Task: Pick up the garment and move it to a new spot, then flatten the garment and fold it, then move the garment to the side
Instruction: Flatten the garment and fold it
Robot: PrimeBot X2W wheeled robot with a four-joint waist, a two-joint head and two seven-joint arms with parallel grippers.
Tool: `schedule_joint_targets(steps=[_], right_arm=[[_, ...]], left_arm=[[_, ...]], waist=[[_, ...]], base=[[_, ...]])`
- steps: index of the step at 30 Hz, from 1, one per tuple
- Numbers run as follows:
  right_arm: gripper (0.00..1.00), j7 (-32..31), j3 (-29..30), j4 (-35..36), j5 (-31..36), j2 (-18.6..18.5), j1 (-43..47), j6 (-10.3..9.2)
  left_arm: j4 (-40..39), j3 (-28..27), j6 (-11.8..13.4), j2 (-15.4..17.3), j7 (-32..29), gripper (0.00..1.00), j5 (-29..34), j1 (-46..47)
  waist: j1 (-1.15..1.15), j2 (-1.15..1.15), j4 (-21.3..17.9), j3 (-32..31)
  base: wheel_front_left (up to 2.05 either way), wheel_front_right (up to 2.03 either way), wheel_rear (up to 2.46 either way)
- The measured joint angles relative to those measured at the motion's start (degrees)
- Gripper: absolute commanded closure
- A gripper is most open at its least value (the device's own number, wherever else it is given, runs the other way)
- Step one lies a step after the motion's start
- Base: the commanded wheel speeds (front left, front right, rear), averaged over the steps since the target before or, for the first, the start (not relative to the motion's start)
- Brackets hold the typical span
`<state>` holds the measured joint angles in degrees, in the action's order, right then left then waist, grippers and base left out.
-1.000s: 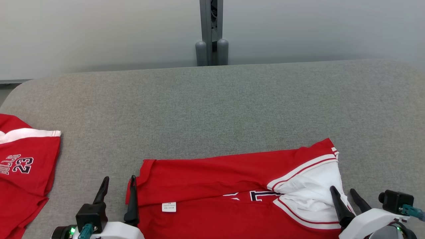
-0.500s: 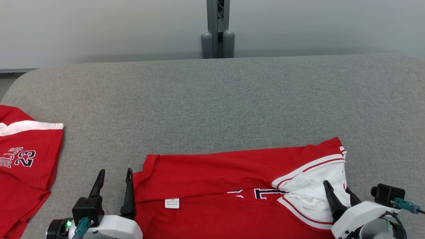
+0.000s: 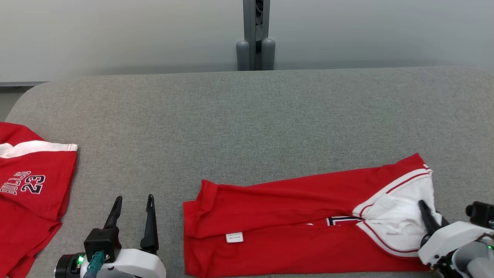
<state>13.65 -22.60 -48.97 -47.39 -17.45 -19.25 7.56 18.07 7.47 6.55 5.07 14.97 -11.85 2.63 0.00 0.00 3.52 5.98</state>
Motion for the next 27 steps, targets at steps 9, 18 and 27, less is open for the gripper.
schedule_joint_targets(steps=[9,18,27], right_arm=[[1.00,-0.18,1.10,-5.04,-1.15,-7.11,-4.04,-0.07],[1.00,-5.46,-2.67,1.76,-6.38,-6.93,-3.67,-0.09],[1.00,-17.20,-2.27,18.17,-18.42,-4.23,-0.35,-0.10]], left_arm=[[0.76,-0.79,-0.51,-0.51,0.00,0.00,0.23,-0.06],[1.30,-1.67,-0.69,-1.08,0.01,0.00,0.23,-1.24],[1.42,-2.47,-0.60,-1.83,0.01,0.00,0.23,-1.33]], waist=[[0.00,0.00,-0.09,-1.08],[0.00,0.00,-1.66,-2.56],[0.00,0.00,-4.67,-3.58]], base=[[0.00,0.00,0.00],[0.00,0.00,0.00],[0.00,0.00,0.00]])
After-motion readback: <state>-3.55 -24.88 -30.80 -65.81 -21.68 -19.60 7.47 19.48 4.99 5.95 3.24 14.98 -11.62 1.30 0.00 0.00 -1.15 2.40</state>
